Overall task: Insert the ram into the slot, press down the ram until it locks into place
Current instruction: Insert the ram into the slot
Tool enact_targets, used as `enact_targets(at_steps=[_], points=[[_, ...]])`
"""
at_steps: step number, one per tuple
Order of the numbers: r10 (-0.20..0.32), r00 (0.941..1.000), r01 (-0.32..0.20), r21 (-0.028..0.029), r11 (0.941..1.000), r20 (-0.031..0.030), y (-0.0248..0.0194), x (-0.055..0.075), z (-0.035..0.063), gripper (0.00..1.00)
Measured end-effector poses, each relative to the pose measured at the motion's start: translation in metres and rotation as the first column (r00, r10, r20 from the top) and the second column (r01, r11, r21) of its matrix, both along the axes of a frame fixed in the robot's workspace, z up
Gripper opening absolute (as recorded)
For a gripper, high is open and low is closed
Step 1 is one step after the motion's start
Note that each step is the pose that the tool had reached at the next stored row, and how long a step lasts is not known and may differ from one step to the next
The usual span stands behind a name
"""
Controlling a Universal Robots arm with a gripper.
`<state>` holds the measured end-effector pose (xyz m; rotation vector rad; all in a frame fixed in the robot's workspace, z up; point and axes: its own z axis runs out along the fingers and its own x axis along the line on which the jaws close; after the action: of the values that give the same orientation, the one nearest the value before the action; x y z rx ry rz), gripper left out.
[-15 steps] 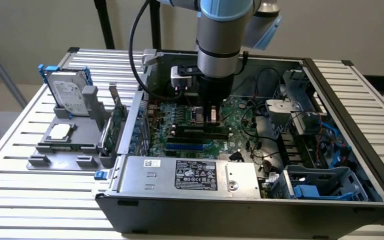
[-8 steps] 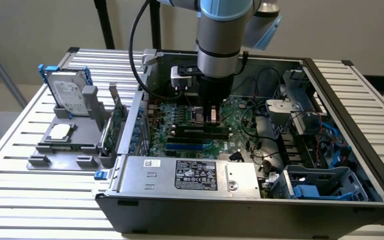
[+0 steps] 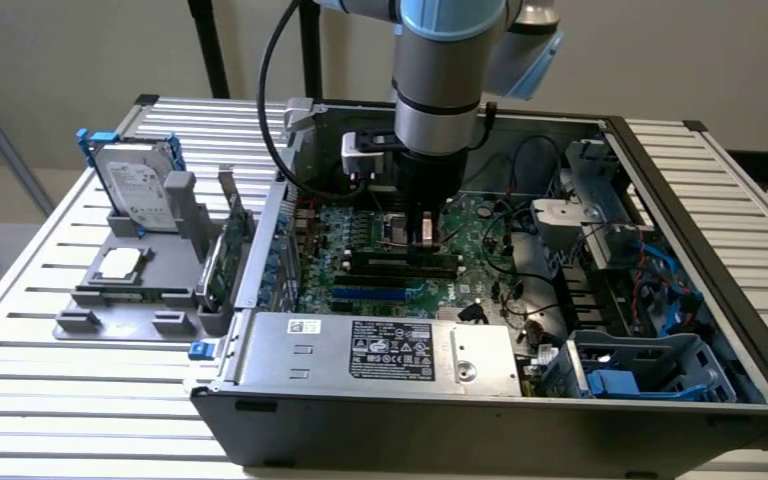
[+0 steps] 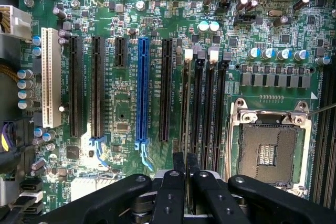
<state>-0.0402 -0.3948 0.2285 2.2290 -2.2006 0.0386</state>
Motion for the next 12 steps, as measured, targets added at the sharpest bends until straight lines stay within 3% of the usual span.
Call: enact_targets(at_steps=[11,12], points=[[0.000,1.0000,0.000,-0.0006,1.0000,0.0001,0.0000,0.0000,-0.0025,0.15],[0.000,1.0000,0.000,-0.0005,1.0000,0.0000,0.0000,0.0000,-0.0015,0.21]])
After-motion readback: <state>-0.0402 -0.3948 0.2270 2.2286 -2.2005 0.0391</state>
